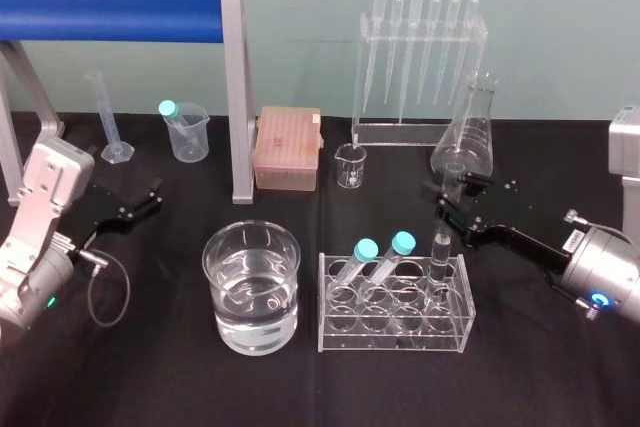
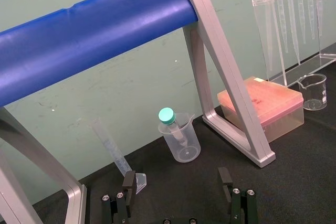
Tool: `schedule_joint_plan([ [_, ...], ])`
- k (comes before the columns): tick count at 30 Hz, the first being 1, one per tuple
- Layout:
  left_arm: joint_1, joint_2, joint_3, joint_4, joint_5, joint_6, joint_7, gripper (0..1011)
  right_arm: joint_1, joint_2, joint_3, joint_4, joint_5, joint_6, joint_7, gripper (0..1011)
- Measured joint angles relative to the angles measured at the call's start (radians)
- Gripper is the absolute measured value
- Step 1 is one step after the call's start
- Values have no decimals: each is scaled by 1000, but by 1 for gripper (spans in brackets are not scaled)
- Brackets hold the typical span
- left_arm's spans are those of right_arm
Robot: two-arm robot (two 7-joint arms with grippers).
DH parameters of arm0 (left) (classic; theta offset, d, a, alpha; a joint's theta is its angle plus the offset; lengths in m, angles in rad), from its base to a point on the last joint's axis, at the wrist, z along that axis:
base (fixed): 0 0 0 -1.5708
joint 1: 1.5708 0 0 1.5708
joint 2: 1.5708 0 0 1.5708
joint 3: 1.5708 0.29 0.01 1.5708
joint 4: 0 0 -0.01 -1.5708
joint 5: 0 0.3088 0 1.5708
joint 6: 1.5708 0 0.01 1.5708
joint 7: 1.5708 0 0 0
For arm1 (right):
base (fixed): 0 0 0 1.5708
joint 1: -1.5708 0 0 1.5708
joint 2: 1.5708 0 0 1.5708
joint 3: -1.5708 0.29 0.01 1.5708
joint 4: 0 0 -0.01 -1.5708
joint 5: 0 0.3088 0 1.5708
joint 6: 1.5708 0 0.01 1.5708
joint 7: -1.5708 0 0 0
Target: Hold the test tube with one hand and immerse one end into the beaker, then return it to the test tube rack.
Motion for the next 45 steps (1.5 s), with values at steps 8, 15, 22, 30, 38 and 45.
schedule_joint_plan([
  [8,0,0,0,0,0,0,0,1000,-3,5,14,-17,36,-26,15,247],
  [15,0,0,0,0,0,0,0,1000,-5,10,33,-34,47,-62,14,247],
  [22,0,0,0,0,0,0,0,1000,0,1,55,-38,59,-106,18,247],
  [30,0,0,0,0,0,0,0,1000,41,-41,67,4,52,-157,17,247],
  [38,0,0,0,0,0,0,0,1000,81,-71,52,56,15,-162,7,247],
  [45,0,0,0,0,0,0,0,1000,90,-79,45,72,-12,-161,-4,247],
])
